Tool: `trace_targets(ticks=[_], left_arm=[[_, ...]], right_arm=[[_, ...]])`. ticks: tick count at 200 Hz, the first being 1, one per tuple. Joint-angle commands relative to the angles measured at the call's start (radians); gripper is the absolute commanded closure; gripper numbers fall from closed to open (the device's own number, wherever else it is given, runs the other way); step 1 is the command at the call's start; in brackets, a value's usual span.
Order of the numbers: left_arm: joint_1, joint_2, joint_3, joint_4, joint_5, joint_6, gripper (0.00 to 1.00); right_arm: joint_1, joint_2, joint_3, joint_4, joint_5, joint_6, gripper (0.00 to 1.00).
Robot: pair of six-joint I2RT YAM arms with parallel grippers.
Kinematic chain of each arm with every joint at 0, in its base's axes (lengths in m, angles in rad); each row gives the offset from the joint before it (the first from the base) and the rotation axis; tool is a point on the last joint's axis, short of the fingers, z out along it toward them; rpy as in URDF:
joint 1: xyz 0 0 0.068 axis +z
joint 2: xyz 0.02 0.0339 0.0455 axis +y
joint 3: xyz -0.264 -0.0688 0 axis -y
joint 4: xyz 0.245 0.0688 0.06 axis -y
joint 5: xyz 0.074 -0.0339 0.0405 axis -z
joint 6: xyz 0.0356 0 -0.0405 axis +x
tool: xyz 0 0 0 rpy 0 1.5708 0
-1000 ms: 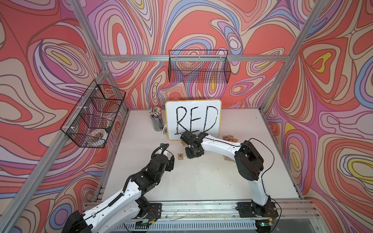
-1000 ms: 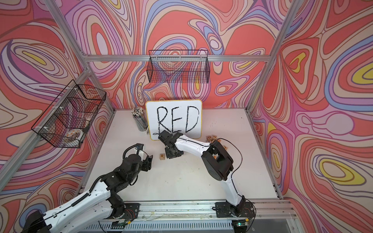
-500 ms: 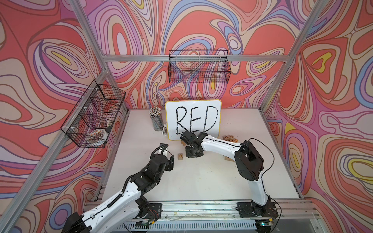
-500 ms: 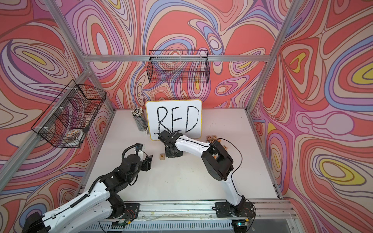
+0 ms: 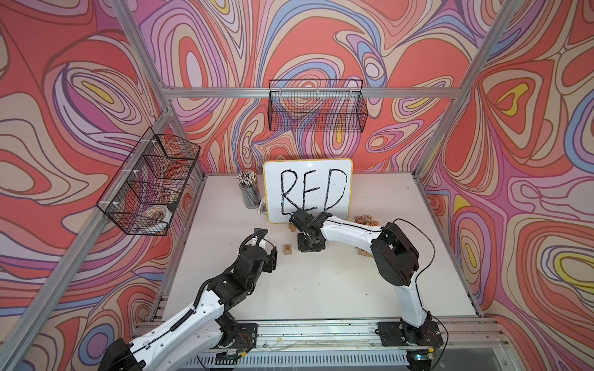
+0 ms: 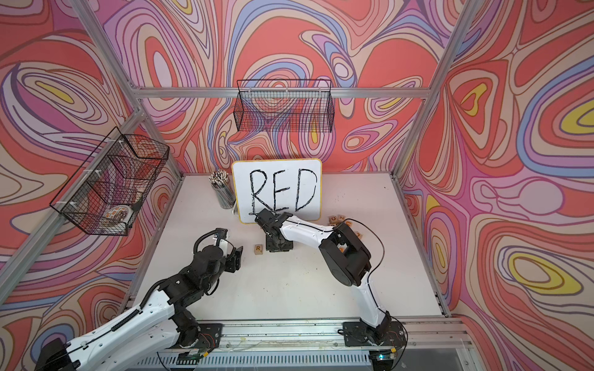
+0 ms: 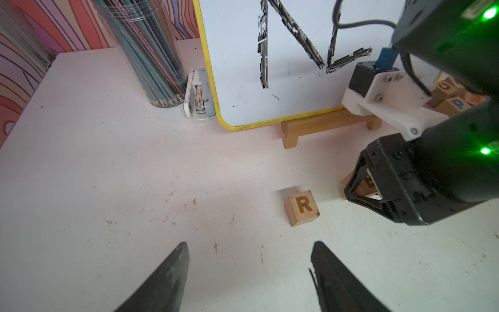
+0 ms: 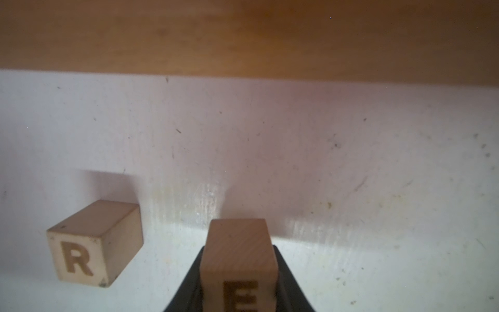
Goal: Assemble the uppercase word "red" with letter blocks
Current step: Place the letter block at the center of the board.
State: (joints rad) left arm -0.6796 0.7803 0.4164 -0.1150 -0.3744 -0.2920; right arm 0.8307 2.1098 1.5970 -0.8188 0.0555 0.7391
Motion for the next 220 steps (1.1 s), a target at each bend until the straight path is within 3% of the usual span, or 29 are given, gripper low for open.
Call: trace_targets(ticks=[1,220], left_arm=[[0.008,-0.004,-0.006,-0.008,-0.009,-0.01,0.26],[0.008,0.002,-0.01,0.006,-0.003,-0.009,0.26]], right_arm=[[-0.004,0.026,0.003,-0.007,-0.005,0.023,0.8],[0.005,0.071,0.03,-0.053,0.01,0.06,0.78]])
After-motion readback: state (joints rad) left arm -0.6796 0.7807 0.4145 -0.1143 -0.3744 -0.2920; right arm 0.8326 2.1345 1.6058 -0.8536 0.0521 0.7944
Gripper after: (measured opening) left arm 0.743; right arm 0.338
